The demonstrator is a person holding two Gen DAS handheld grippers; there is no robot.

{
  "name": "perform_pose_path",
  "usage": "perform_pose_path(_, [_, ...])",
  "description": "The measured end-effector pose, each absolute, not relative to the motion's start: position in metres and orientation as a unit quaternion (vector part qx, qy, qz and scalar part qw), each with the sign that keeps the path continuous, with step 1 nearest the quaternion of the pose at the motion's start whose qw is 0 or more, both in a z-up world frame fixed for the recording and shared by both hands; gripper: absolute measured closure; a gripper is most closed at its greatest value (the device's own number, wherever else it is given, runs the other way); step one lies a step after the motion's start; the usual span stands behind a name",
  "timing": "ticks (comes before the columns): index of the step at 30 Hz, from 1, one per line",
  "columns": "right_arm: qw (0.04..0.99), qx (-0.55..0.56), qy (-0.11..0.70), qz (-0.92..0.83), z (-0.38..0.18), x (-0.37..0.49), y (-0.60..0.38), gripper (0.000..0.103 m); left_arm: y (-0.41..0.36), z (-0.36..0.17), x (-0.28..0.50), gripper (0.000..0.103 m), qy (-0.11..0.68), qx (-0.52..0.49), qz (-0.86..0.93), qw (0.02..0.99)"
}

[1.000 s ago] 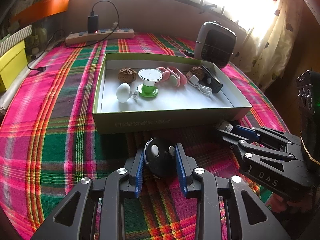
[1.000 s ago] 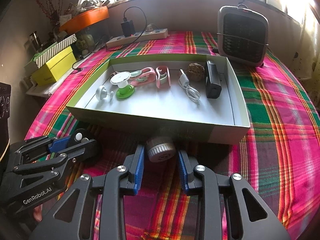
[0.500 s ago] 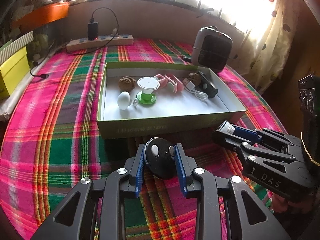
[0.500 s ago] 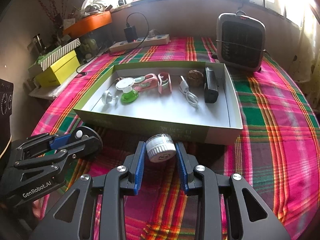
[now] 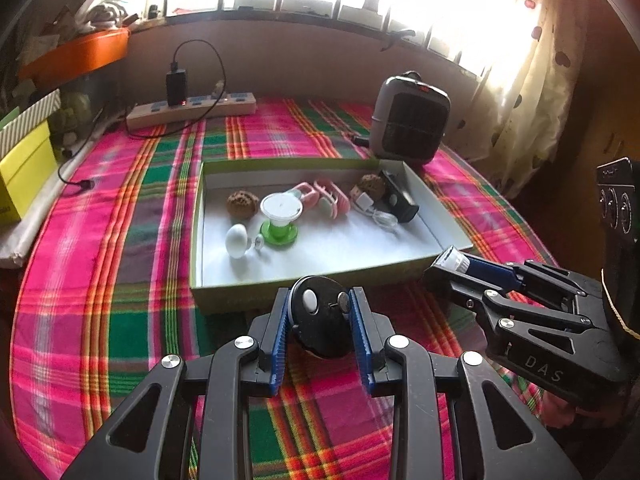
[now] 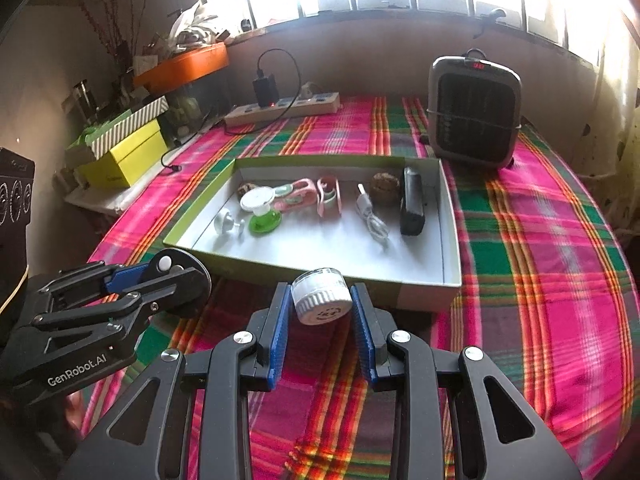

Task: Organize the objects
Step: 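Carry the black disc with the left tool while the right tool carries the white item into the tray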

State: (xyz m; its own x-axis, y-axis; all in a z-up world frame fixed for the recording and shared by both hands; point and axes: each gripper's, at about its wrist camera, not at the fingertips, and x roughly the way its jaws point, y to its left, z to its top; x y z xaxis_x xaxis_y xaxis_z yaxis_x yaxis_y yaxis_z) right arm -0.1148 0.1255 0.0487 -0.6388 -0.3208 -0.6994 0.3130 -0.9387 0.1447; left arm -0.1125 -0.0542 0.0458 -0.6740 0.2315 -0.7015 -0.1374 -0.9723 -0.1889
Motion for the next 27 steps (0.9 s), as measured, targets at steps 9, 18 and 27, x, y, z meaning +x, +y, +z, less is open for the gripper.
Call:
perform_pose_path(9, [0.168, 0.379, -0.009, -0.910, 0.058, -0.133, 0.134, 0.072, -0.050, 0.051, -0.135, 0.076, -0.060, -0.387, 0.914, 0.106])
perform_pose_path(18, [0.177, 0.396, -0.008, -0.901, 0.051, -0.164, 0.135, 0.072, -0.047, 0.044, -0.162, 0.076, -0.054, -0.397, 0.910, 0.104])
perform_pose_path(27, [0.193, 0.419, -0.006, -0.887, 0.037, -0.186, 0.131, 0.072, -0.043, 0.033, -0.179, 0.076, -0.050, -0.409, 0.905, 0.105])
